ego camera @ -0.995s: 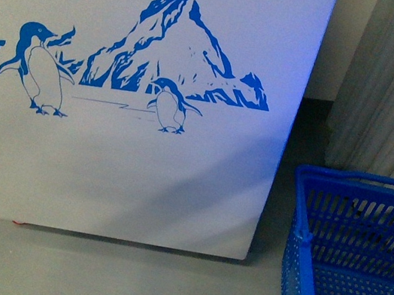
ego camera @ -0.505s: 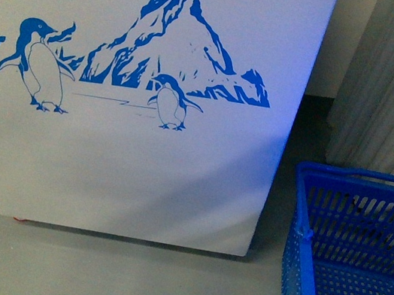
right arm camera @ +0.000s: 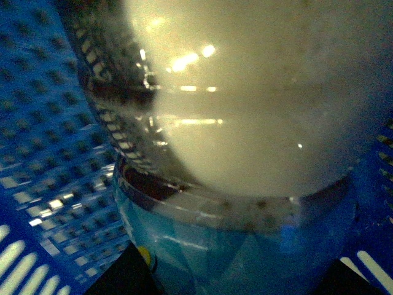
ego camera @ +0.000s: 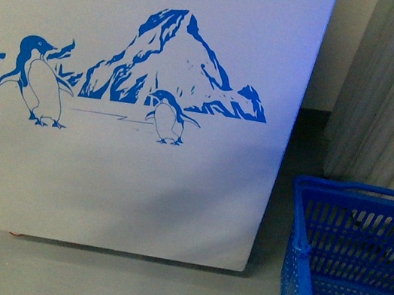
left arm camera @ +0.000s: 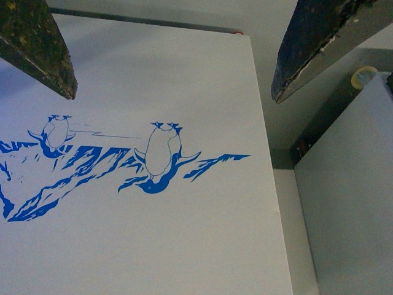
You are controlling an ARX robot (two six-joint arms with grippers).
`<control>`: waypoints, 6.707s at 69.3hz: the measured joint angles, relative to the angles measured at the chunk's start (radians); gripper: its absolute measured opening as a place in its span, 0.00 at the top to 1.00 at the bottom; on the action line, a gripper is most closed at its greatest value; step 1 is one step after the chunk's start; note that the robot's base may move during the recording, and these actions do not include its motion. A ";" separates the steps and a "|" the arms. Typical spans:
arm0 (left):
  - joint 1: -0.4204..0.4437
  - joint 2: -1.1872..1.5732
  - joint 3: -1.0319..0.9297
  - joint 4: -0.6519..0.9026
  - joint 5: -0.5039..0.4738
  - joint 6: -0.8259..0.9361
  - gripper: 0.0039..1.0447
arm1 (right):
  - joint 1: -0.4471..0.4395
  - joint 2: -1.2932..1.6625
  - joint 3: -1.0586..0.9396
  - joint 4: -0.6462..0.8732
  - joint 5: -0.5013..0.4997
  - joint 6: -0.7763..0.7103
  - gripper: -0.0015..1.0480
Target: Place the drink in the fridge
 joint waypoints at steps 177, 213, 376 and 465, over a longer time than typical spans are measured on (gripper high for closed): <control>0.000 0.000 0.000 0.000 0.000 0.000 0.08 | 0.253 -1.930 -0.299 -0.316 -0.005 -0.338 0.67; -0.043 0.381 0.097 -0.077 -0.154 -0.294 0.08 | 0.253 -1.930 -0.299 -0.316 -0.006 -0.338 0.67; -0.078 2.763 2.643 0.198 -0.100 1.205 0.07 | 0.253 -1.930 -0.299 -0.316 -0.004 -0.338 0.67; -0.146 0.549 0.107 0.422 -0.140 0.010 0.77 | 0.252 -1.566 0.050 -0.742 -0.148 -0.526 0.67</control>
